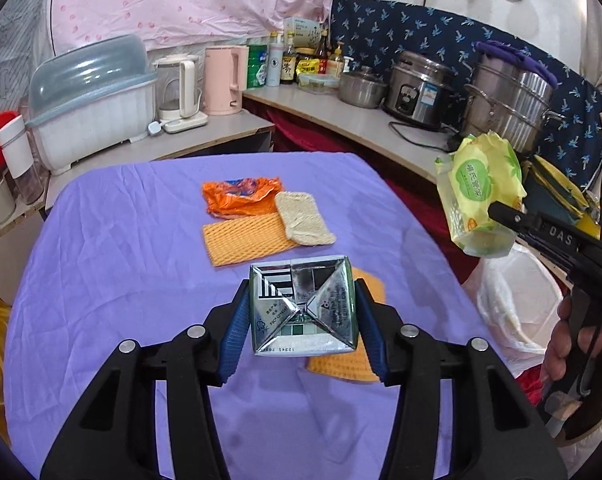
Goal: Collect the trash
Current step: 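Carry the milk carton and snack bag in both tools over the bin, then open the left tool to drop the milk carton into the bin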
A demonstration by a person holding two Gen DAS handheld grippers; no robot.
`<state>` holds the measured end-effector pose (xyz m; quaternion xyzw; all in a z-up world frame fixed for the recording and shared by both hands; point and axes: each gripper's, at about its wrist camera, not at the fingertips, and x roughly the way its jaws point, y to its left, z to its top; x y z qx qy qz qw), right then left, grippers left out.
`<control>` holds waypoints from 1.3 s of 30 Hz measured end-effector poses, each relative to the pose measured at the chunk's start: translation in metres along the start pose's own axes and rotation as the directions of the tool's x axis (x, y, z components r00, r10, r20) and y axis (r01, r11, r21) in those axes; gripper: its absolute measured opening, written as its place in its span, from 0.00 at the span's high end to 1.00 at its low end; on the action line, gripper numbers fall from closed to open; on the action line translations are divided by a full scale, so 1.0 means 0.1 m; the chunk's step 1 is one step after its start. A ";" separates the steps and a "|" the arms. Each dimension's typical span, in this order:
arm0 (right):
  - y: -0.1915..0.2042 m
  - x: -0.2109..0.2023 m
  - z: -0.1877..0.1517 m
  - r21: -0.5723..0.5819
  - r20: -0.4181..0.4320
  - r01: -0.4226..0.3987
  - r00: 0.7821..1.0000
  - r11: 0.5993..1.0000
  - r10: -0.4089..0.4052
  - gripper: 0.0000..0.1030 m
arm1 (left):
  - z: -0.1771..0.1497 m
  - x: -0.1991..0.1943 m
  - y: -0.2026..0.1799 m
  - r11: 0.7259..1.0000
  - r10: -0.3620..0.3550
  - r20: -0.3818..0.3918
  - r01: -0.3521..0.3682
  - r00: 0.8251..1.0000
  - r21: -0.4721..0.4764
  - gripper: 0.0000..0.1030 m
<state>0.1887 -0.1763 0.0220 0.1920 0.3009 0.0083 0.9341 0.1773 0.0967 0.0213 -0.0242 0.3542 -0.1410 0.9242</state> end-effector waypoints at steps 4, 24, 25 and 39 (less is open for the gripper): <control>-0.15 -0.32 -0.01 0.009 0.037 0.015 0.999 1.000 -0.015 0.77 | 0.07 -0.20 -0.22 1.000 -0.017 0.033 0.016 0.999 0.018 0.54; -1.63 -1.66 -0.31 0.202 0.147 0.147 0.973 0.968 -0.178 0.77 | 0.14 -0.41 -2.27 0.941 -0.286 0.026 0.275 0.958 0.198 0.53; -1.67 -1.70 -0.33 0.210 0.149 0.151 0.972 0.966 -0.184 0.77 | 0.12 -0.38 -2.38 0.936 -0.294 0.021 0.284 0.955 0.208 0.53; -2.31 -1.89 -0.56 0.301 0.128 0.195 0.962 0.934 -0.242 0.77 | -0.16 0.25 -3.24 0.908 -0.323 -0.119 0.343 0.939 0.239 0.53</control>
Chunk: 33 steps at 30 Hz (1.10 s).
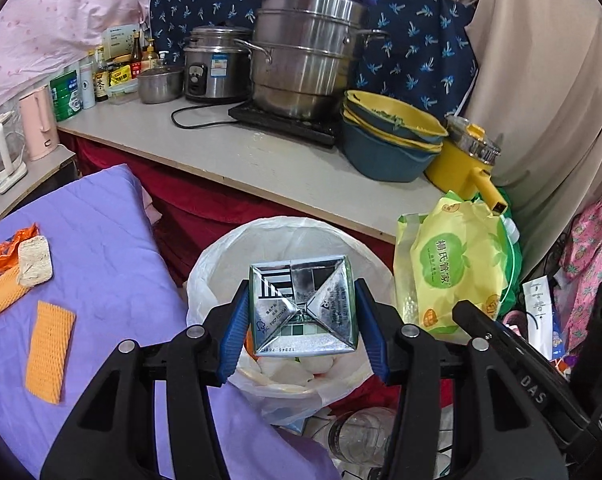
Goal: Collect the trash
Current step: 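Open the left tool to drop the milk carton into the bin, then lower the snack bag into the bin and open the right tool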
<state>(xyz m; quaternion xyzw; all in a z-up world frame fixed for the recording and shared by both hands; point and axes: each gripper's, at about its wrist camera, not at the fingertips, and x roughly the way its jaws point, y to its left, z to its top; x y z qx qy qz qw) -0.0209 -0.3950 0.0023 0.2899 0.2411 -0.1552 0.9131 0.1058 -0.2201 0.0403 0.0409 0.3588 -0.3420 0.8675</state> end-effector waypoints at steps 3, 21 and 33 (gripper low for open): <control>-0.01 0.06 -0.02 0.001 -0.012 -0.005 1.000 1.000 0.005 0.77 | -0.01 0.06 -0.01 0.999 0.039 0.004 -0.039 0.999 0.004 0.44; 0.35 0.49 0.02 -0.038 -0.062 -0.070 0.996 0.997 0.067 0.74 | -0.02 -0.07 0.31 0.990 0.140 0.048 -0.138 0.989 -0.040 0.17; 0.50 0.66 0.05 -0.048 -0.064 -0.069 0.996 0.996 0.066 0.53 | -0.09 -0.12 0.56 0.981 0.184 0.046 -0.181 0.982 -0.068 0.17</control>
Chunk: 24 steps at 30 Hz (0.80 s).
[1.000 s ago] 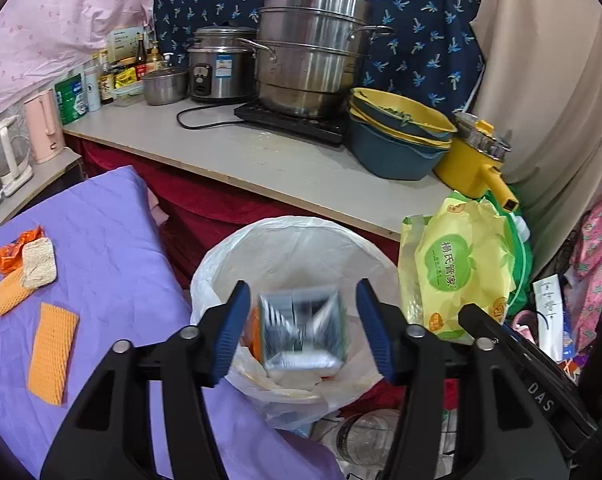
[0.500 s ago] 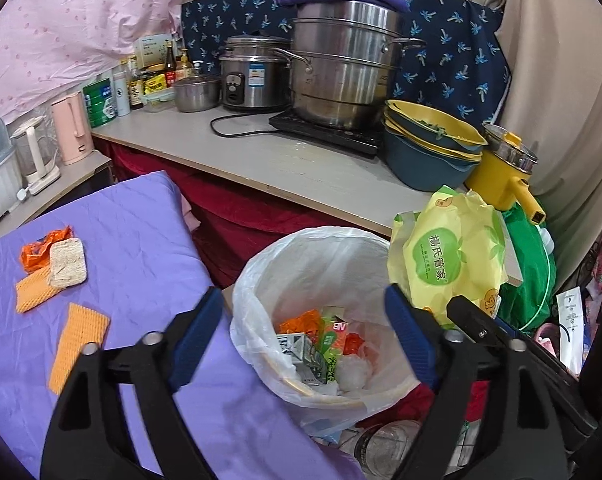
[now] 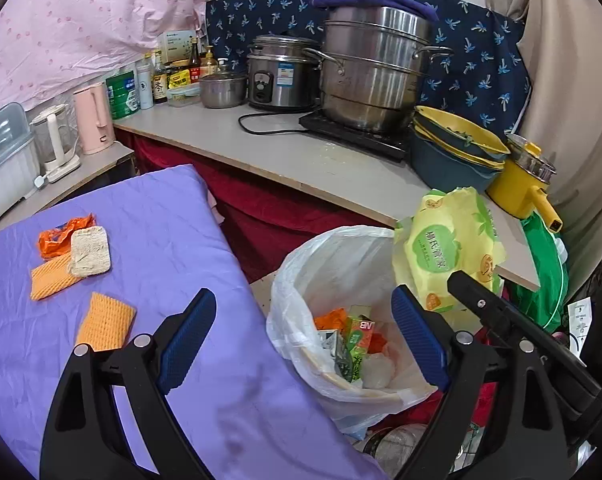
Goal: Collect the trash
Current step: 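Lower the snack bag into the bin and open the right tool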
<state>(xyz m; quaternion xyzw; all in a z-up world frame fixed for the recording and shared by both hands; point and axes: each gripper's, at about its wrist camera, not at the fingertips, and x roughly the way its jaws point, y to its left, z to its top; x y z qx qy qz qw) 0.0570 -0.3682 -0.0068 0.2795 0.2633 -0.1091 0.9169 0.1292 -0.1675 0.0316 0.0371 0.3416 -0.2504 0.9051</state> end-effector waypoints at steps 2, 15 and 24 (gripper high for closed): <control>0.02 0.00 0.01 -0.002 0.003 0.002 1.000 1.000 -0.002 0.47 | -0.01 0.00 0.04 1.000 0.002 -0.004 -0.002 1.000 -0.006 0.17; 0.13 -0.01 0.03 -0.004 0.022 0.020 1.000 1.000 -0.019 0.30 | -0.03 -0.06 0.25 0.999 0.011 0.003 -0.010 1.000 -0.047 0.16; 0.25 -0.06 0.05 -0.014 0.030 0.006 1.000 1.000 -0.006 0.28 | -0.02 -0.11 0.41 0.997 0.017 0.010 -0.016 1.000 -0.076 0.16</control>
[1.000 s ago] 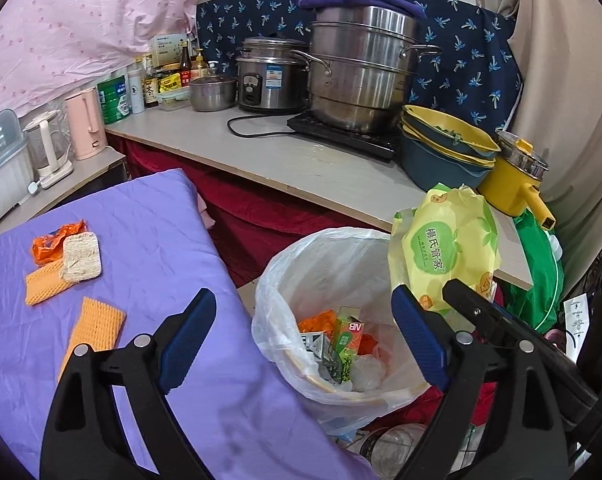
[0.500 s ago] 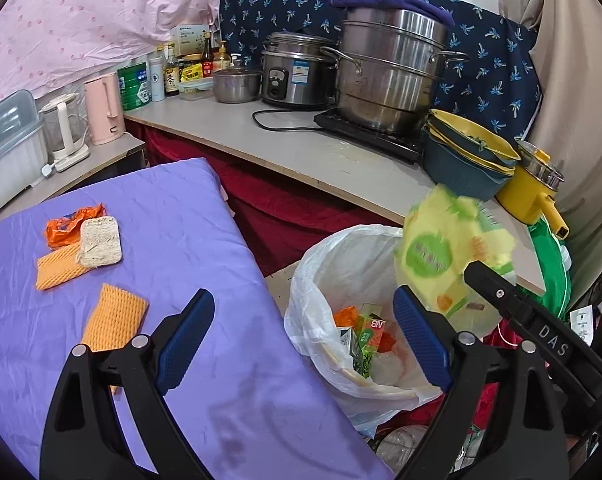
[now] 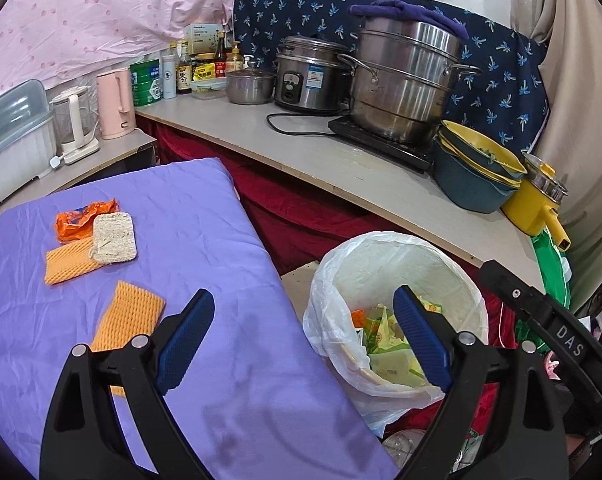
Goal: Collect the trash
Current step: 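Lower the snack bag into the bin and open the right tool, then move both open tools back over the table items, then grasp an orange foam net with the right tool while the left tool grasps another foam net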
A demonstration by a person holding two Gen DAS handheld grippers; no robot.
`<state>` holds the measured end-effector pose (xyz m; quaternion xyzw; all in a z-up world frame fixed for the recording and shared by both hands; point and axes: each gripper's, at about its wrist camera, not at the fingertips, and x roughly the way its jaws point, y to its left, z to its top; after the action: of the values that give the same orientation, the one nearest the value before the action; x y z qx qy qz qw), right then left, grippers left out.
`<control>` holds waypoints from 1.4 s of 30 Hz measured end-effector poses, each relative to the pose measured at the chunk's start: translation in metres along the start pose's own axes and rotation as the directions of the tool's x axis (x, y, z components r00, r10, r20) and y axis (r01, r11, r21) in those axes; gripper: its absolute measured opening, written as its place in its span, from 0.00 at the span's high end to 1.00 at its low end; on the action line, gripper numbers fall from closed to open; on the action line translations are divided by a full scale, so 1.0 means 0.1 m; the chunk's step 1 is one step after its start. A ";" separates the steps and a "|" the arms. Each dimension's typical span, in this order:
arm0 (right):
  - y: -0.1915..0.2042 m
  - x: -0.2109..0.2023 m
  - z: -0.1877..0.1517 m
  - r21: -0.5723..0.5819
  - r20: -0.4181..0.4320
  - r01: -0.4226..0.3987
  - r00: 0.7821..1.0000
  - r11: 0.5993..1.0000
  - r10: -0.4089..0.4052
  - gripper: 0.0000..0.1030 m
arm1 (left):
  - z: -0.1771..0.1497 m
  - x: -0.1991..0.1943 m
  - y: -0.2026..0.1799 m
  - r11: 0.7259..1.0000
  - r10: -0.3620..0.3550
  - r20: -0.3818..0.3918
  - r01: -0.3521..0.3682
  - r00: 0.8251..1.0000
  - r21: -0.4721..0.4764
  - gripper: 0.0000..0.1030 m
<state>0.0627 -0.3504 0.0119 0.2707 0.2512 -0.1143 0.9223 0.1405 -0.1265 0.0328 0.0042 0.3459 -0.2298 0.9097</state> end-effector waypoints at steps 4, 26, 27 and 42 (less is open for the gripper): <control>0.13 -0.05 -0.01 -0.019 0.003 -0.014 1.000 1.000 0.014 0.28 | 0.00 -0.04 0.07 1.000 0.005 0.006 -0.005 1.000 -0.013 0.16; 0.96 -0.06 -0.36 -0.110 -0.049 -0.101 0.994 0.989 0.097 0.25 | -0.17 -0.29 0.98 0.988 0.085 -0.020 -0.087 0.996 -0.126 0.12; 0.99 -0.05 -0.38 -0.111 -0.054 -0.104 0.994 0.988 0.099 0.25 | -0.19 -0.30 1.05 0.987 0.093 -0.022 -0.095 0.995 -0.132 0.12; 1.76 0.38 -0.90 -0.178 -0.178 -0.180 0.973 0.967 0.149 0.25 | -0.39 -0.42 2.13 0.953 0.212 -0.059 -0.220 0.975 -0.210 0.12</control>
<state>0.1200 -0.1577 0.0042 0.2085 0.3123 0.0102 0.9268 0.1784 0.0877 -0.0027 -0.0525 0.3822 -0.0901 0.9182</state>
